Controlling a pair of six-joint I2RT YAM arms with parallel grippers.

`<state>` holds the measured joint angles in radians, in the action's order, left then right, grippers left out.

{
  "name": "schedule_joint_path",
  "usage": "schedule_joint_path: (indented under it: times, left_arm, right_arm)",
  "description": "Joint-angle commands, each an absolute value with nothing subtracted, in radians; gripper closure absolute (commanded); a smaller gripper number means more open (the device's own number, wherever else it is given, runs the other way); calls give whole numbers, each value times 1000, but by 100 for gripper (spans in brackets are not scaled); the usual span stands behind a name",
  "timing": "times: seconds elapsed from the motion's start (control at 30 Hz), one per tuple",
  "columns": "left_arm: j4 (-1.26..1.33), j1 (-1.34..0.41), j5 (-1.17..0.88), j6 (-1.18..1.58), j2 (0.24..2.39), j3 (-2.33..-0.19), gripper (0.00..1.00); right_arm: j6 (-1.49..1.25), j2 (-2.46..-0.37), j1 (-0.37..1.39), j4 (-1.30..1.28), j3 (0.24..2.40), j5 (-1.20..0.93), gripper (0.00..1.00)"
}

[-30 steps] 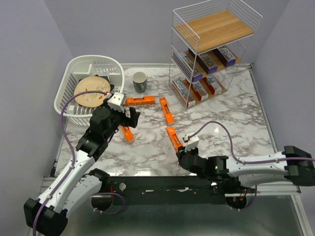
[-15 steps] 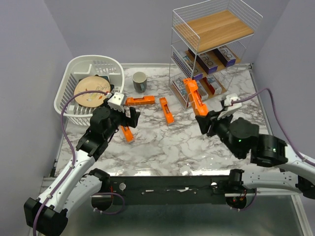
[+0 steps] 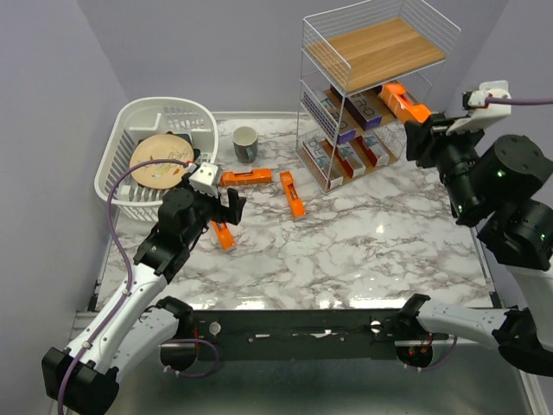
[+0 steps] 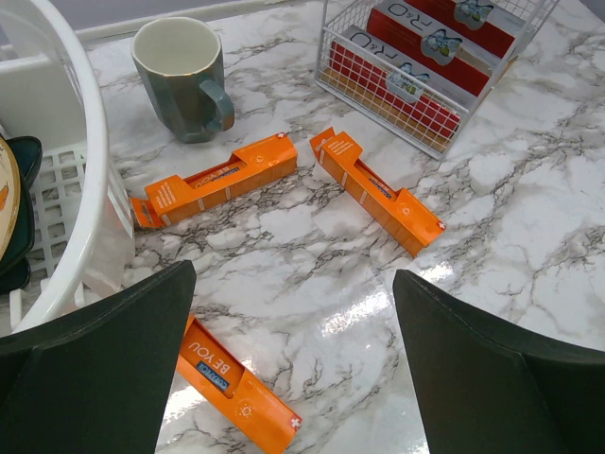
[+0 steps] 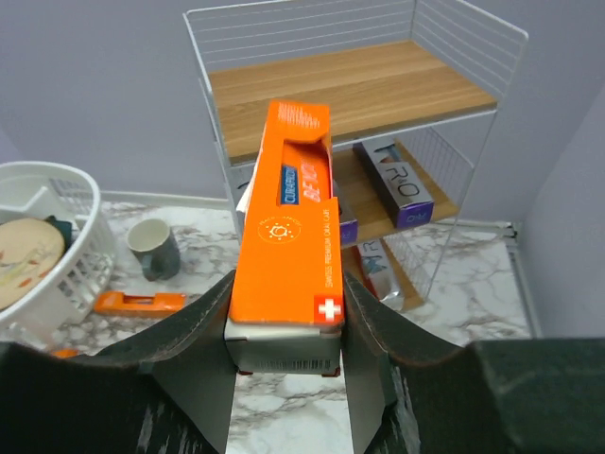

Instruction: Place and organize the toothpastes onto the shelf

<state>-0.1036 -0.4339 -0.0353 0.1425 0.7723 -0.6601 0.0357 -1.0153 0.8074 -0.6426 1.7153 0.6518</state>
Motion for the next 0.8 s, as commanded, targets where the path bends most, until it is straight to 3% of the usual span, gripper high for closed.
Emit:
schedule_joint_path:
  times: [0.0, 0.17, 0.37, 0.6, 0.77]
  left_arm:
    - [-100, -433, -37, 140, 773, -675, 1]
    - [-100, -433, -40, 140, 772, -676, 1]
    - [-98, -433, -37, 138, 772, -678, 1]
    - [-98, -433, -48, 138, 782, -684, 1]
    - [-92, -433, -95, 152, 772, -684, 1]
  right_arm:
    - [115, -1179, 558, -710, 1862, 306, 49]
    - [120, -1327, 391, -706, 2026, 95, 51]
    - [135, -1399, 348, -719, 2105, 63, 51]
    - [117, -1388, 344, -675, 2137, 51, 51]
    - [22, -1306, 345, -635, 1993, -79, 51]
